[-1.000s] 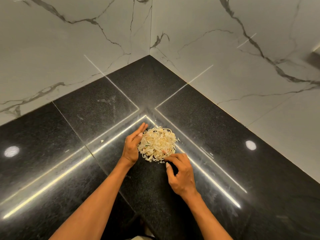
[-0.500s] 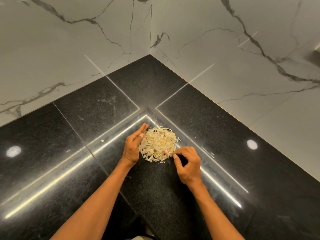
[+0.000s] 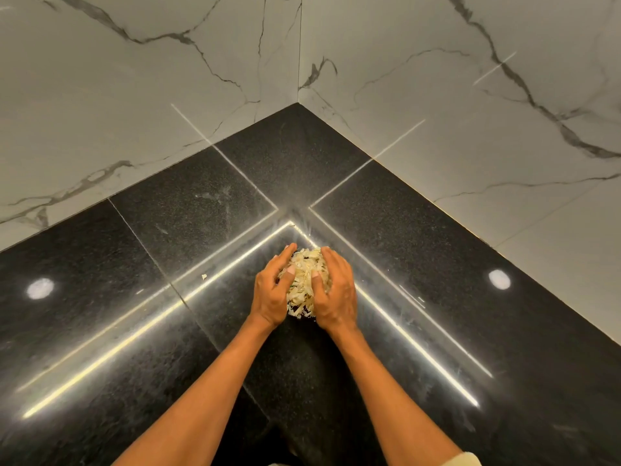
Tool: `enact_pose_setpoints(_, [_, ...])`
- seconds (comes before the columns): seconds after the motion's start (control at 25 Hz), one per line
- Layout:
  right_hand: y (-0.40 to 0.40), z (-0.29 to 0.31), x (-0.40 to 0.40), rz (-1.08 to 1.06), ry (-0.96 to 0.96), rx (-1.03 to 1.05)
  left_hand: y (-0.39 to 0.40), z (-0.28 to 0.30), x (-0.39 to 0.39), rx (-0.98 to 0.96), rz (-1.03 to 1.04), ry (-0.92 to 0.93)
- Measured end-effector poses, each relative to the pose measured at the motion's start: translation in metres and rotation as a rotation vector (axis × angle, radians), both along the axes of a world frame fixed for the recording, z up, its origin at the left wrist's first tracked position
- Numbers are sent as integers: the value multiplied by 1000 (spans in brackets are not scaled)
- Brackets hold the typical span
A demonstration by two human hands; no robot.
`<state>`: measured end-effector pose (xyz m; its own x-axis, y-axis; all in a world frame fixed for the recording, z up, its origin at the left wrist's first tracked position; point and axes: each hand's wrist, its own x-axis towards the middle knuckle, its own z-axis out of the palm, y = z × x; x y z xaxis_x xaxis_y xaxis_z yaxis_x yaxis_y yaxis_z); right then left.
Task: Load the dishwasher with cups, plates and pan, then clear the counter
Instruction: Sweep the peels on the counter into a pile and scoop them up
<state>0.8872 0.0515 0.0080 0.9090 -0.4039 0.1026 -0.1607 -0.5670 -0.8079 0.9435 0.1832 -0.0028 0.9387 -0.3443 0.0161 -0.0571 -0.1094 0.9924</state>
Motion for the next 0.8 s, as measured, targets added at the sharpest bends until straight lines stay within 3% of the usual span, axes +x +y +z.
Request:
enact_pose_setpoints(0.24, [0,-2,5,-95,-167,47,-21,14,-5,32,110,-44])
enact_pose_setpoints(0.36, [-18,-3,8,-154,-152,46,-12,14,9,33,119,-69])
enact_pose_setpoints(0.64, [21,-15,-2,-281,-108,62,-8,5,42,262,-152,-189])
enact_pose_setpoints(0.8, [35,-15,11,-311,-103,64,-13,-3,25,222,-202,-221])
